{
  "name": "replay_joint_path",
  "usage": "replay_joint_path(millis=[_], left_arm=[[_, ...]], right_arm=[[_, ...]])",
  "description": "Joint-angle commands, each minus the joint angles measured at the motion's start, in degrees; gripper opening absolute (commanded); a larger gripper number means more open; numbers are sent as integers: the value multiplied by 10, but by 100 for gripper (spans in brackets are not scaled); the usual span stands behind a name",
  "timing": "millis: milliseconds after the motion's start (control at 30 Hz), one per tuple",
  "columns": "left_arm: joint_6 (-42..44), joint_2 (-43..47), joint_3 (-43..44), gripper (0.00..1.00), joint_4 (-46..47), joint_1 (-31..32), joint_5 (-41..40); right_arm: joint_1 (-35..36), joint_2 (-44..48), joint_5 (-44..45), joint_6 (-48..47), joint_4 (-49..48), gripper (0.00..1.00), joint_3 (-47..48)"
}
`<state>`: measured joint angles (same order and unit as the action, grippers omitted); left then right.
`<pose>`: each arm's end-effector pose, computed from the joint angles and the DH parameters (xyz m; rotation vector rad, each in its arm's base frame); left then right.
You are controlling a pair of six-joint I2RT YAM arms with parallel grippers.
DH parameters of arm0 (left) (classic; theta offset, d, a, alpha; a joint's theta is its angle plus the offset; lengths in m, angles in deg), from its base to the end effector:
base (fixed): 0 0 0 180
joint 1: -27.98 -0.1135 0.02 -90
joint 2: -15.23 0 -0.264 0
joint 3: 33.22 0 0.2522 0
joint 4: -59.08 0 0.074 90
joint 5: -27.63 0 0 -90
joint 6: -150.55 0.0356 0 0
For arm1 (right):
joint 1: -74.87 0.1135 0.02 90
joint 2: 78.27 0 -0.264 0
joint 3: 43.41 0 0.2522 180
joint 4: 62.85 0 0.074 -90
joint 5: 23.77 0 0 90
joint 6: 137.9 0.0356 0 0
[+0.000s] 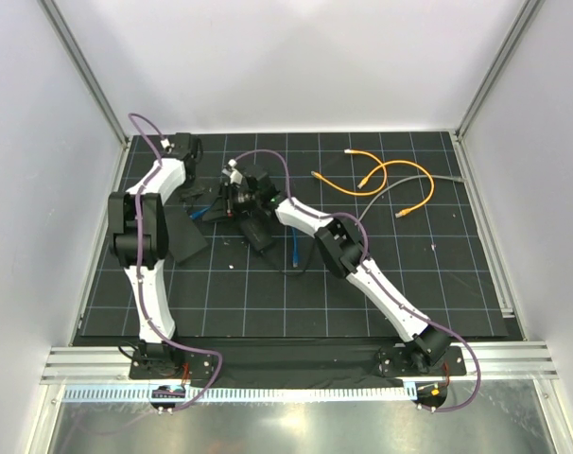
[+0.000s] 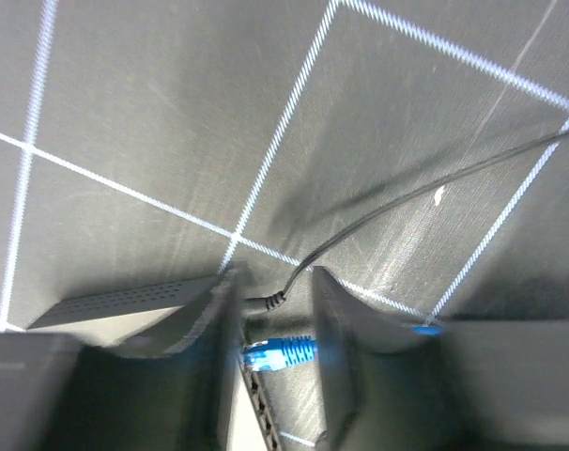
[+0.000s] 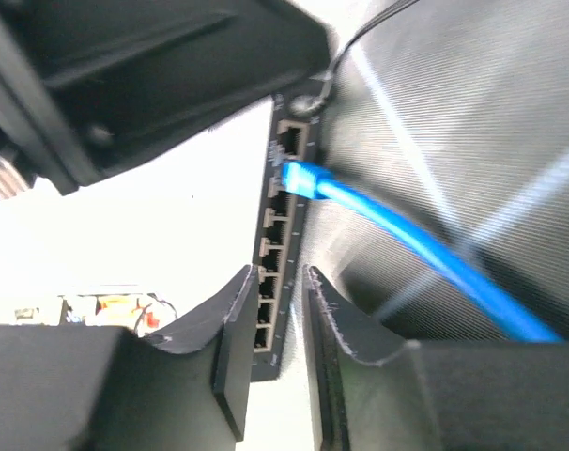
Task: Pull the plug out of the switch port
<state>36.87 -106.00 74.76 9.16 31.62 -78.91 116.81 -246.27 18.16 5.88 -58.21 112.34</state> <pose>0.4509 -0.0185 0.1850 -0.5438 2.5570 0.2218 0.4422 0.4329 0.0865 -0.4833 2.2025 1.8176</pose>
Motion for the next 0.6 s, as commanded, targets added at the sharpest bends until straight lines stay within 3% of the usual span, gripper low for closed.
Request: replay_joint_path(millis=[0, 33, 233, 400, 567], left_arm=[[-6, 37, 40, 41, -28, -7, -18], [-8, 52, 42, 43, -32, -7, -23], [-63, 146, 4, 48, -52, -7, -78], [-140, 246, -141, 40, -22, -9, -41], [-153, 299, -223, 29, 7, -15, 27]], right_arm=[[-4, 72, 2, 11, -31, 34, -11], [-4, 76, 6, 10, -29, 39, -15], [-2, 81, 49, 48, -14, 41, -15], [11, 102, 119, 81, 20, 41, -53], [19, 114, 173, 106, 75, 41, -70]])
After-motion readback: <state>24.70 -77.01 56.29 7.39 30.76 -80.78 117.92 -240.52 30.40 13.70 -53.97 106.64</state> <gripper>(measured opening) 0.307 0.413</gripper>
